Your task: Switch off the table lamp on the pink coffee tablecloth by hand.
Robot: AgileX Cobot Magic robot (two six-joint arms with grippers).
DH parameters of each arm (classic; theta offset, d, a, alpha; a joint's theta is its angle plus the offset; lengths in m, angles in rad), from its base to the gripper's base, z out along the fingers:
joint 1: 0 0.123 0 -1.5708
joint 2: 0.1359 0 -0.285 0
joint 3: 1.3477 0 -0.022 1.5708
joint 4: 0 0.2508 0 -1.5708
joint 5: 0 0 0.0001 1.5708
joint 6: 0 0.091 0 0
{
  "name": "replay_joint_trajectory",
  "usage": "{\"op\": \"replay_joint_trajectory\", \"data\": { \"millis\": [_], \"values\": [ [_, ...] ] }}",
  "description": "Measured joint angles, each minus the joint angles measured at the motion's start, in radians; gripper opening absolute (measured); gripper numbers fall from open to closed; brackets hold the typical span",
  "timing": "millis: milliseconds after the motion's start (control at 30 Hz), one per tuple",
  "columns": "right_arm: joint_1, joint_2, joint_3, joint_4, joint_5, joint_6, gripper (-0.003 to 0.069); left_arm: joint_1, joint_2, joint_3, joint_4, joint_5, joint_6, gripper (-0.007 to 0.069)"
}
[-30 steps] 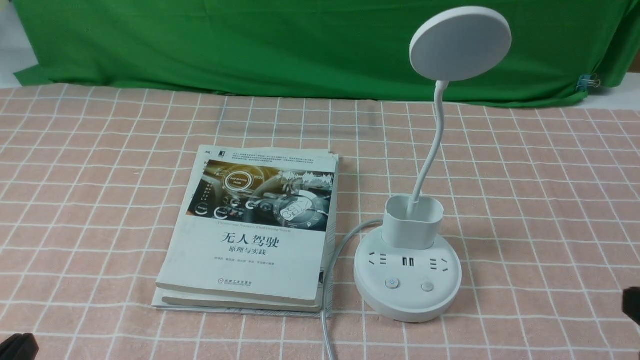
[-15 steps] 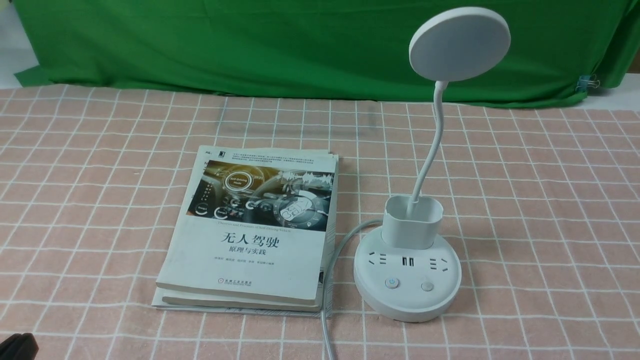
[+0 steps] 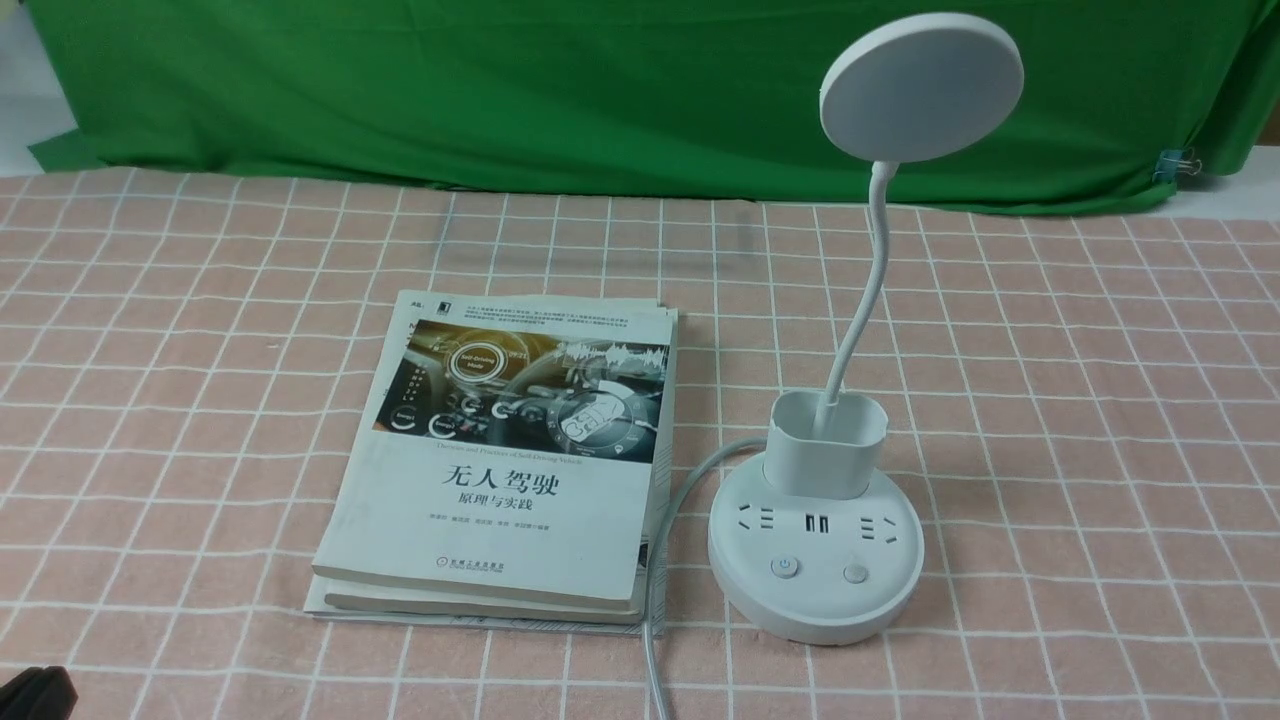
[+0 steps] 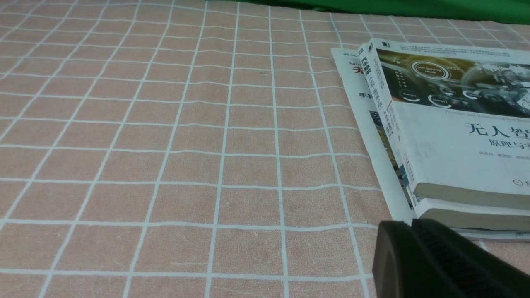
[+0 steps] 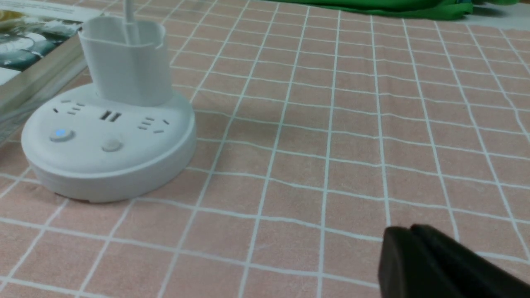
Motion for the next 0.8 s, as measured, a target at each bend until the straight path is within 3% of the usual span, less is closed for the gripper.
{"op": "replay_joint_trajectory", "data": {
  "millis": [800],
  "values": [
    [0.000,0.000,0.000,0.000,0.001,0.000,0.0127,0.000,0.000,0.000,0.000,0.000,0.000,0.0006]
  ]
}}
